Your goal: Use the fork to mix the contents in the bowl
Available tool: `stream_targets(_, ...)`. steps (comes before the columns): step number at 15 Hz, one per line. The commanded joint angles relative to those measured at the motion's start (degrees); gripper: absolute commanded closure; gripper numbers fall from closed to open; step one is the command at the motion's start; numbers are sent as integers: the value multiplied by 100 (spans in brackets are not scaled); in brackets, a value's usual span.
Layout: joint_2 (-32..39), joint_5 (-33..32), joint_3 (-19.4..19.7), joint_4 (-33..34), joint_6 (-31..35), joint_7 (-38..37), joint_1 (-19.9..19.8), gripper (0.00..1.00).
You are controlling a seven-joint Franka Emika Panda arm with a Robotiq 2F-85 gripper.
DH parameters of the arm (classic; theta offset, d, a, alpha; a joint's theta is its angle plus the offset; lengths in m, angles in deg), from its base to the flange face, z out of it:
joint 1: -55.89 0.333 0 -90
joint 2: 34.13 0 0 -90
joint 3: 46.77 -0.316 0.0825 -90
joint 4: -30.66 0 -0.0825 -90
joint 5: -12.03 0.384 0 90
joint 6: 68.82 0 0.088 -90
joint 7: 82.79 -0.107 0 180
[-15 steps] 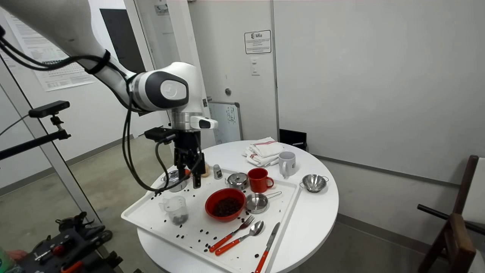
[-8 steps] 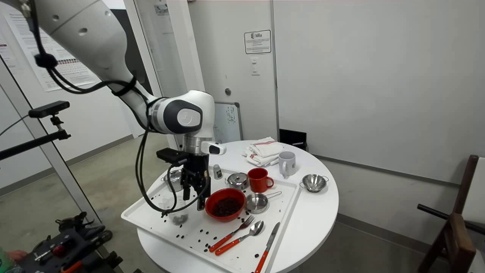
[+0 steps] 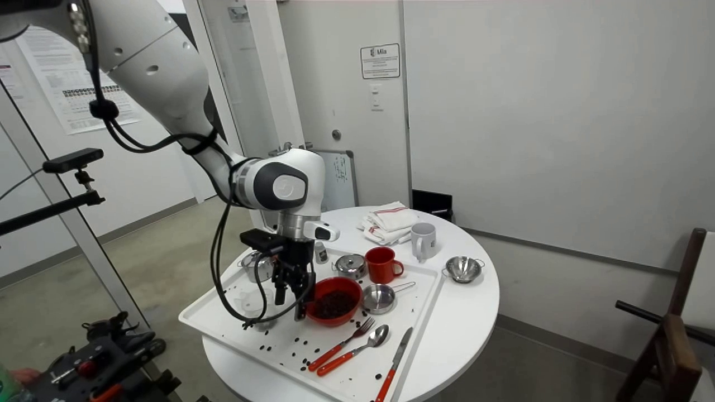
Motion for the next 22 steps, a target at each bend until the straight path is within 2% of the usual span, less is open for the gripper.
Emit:
stream_targets(1, 122, 62, 118, 125, 13, -250, 121, 0)
stream_targets(8, 861, 66, 384, 849, 58, -1072, 216, 0)
stream_targets(14, 1260, 38, 343, 1162, -215, -388, 38, 0)
stream_targets(19, 1776, 101, 151, 1517, -695, 259, -59, 0)
stream_targets(22, 2109, 314, 36, 1817, -1083, 361, -124, 0)
